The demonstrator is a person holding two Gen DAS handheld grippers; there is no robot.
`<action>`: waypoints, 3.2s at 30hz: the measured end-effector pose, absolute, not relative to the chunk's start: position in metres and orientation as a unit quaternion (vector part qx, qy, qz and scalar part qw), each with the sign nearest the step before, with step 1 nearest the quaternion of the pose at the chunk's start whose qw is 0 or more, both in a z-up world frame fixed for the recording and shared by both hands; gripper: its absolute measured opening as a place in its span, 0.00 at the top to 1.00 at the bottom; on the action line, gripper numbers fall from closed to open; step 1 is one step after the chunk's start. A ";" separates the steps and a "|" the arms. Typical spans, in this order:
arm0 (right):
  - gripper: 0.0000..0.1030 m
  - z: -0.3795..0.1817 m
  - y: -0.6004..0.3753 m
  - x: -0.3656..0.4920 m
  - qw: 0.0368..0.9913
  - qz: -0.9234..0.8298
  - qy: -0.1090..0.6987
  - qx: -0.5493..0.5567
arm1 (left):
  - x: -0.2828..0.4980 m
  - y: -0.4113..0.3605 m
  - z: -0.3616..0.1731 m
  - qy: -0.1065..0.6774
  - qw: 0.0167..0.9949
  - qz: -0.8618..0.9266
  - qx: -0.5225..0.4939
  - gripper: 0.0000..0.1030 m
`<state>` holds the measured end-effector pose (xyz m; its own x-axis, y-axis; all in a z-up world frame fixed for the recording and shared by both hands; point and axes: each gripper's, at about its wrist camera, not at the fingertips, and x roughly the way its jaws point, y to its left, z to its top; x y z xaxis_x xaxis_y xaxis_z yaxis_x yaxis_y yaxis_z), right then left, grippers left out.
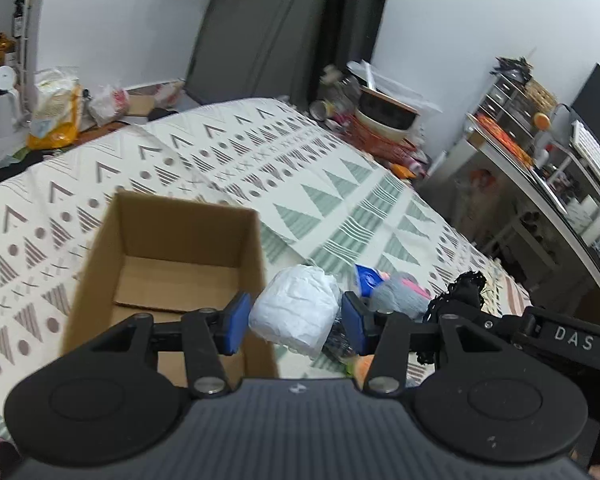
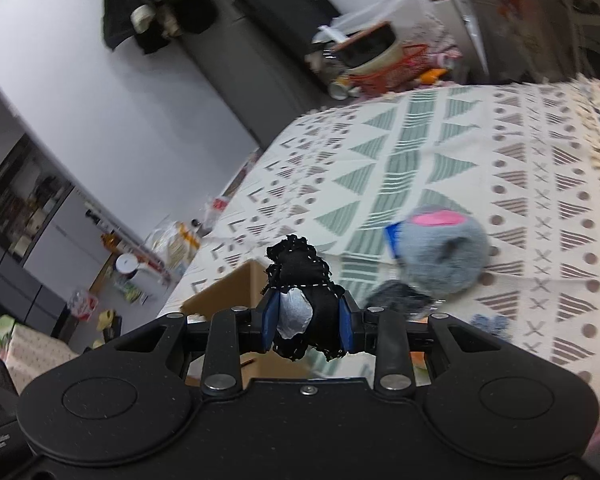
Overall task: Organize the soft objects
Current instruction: 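Carry both items into the cardboard box and open both tools, then withdraw both tools from the box back toward the pile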
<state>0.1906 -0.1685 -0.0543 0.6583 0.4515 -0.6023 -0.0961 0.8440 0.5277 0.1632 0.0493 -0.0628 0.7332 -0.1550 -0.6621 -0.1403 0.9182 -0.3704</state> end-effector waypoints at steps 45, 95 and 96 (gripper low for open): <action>0.17 -0.064 -0.125 0.190 0.870 0.166 0.422 0.196 | 0.161 0.116 -0.091 0.393 0.861 0.161 -0.279 0.22; 0.03 -0.138 -0.290 0.190 0.811 0.004 0.470 0.349 | 0.202 -0.066 -0.109 0.450 0.880 -0.023 -0.149 0.17; 0.04 -0.140 -0.291 0.191 0.807 0.005 0.474 0.353 | 0.203 -0.068 -0.110 0.452 0.879 -0.023 -0.152 0.18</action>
